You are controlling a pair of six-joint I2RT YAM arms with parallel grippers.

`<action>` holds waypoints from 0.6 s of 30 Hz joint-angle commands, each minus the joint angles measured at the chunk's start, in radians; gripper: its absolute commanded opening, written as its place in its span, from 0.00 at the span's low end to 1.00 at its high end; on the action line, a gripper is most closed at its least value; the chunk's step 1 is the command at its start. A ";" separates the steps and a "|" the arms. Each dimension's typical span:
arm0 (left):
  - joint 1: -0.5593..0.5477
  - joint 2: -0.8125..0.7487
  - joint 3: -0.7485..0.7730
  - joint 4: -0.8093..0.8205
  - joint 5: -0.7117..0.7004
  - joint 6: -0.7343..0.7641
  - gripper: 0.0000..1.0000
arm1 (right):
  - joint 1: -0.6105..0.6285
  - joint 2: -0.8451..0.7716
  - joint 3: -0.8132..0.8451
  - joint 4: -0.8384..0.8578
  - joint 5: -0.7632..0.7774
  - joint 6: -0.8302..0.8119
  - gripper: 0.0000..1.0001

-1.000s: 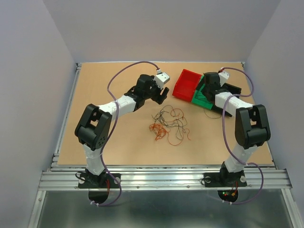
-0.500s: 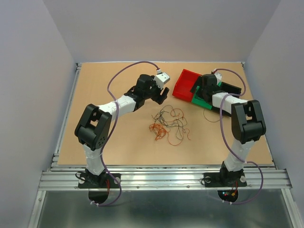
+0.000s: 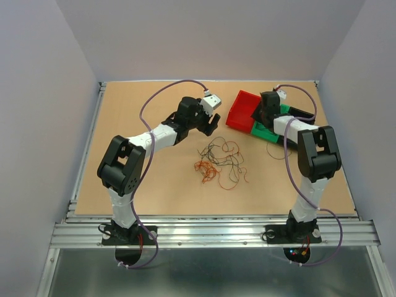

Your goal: Untangle the cables

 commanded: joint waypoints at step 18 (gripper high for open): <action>-0.004 -0.076 0.013 0.027 0.025 0.014 0.78 | 0.043 0.110 0.153 -0.092 0.367 0.670 0.00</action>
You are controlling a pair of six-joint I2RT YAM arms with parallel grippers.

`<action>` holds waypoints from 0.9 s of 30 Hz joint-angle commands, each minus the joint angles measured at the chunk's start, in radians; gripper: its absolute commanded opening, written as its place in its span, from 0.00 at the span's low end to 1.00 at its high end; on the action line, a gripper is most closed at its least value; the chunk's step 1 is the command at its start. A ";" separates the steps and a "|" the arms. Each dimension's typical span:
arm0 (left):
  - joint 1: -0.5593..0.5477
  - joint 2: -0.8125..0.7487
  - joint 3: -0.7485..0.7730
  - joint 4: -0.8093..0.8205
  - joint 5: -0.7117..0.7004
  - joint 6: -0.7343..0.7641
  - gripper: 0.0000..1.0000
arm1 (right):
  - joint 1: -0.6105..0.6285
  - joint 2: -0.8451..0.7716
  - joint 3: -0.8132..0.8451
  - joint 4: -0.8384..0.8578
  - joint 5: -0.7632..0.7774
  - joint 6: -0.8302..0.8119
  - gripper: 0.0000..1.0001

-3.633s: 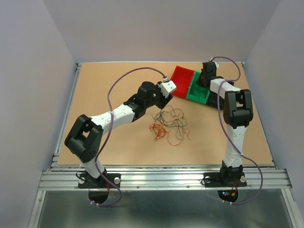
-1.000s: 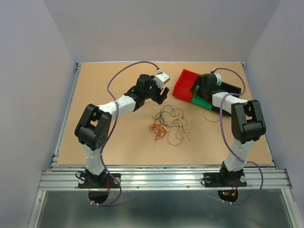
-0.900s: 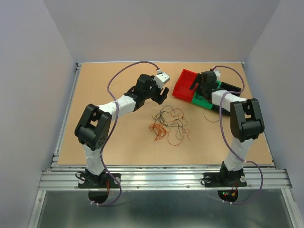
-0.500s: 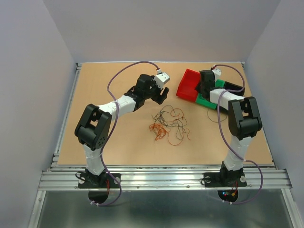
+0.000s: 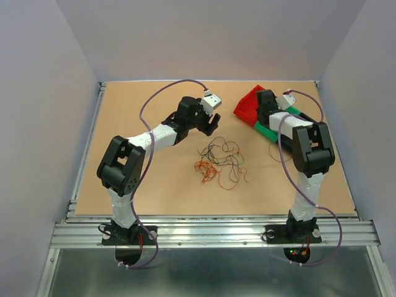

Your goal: Untangle the cables

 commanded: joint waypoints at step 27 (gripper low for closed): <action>-0.022 -0.031 0.034 0.017 0.069 0.011 0.79 | 0.112 -0.119 0.211 -0.243 0.170 -0.040 1.00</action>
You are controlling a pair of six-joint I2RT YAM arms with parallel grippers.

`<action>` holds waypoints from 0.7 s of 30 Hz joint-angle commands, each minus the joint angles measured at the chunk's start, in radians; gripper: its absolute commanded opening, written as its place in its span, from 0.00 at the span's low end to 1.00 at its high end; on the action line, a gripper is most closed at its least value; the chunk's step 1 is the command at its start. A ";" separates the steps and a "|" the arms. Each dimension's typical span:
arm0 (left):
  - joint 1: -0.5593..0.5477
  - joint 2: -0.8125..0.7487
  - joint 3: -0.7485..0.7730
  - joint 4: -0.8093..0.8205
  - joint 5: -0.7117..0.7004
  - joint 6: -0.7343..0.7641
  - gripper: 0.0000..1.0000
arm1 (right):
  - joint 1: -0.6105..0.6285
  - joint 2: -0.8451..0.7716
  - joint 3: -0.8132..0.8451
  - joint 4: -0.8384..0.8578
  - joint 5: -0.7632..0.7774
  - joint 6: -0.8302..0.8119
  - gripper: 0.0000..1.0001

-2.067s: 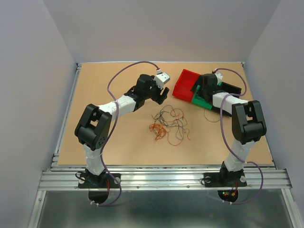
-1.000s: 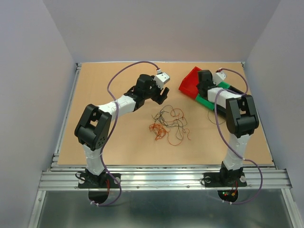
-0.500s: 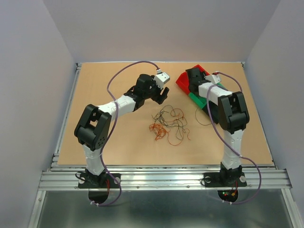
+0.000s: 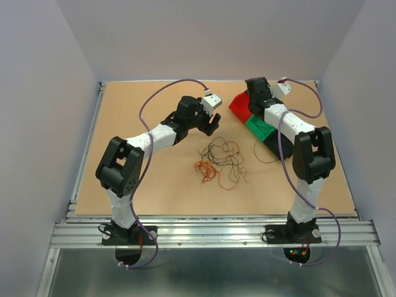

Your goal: Untangle the cables

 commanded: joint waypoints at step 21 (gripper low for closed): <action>-0.325 0.371 0.425 -0.149 0.017 -0.071 0.75 | -0.012 -0.696 -0.560 0.097 -0.012 -0.346 1.00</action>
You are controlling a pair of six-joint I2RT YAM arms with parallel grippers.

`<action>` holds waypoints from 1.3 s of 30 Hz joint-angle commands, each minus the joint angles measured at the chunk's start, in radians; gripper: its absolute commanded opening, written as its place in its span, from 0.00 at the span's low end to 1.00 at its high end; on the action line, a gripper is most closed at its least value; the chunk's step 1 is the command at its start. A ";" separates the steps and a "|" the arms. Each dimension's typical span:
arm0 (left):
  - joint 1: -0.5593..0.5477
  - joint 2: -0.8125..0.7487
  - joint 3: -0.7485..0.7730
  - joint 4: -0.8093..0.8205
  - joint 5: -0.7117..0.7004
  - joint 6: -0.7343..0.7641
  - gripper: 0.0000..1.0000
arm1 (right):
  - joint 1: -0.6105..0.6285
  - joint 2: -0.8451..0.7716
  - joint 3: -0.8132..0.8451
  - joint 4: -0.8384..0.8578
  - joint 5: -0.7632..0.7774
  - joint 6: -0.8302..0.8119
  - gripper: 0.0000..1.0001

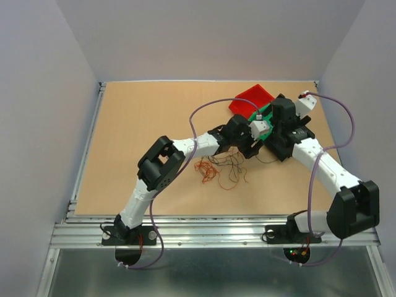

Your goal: Untangle the cables

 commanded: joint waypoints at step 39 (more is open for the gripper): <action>0.025 0.128 0.399 -0.311 -0.348 0.174 0.00 | -0.005 -0.321 -0.206 0.073 0.047 -0.040 1.00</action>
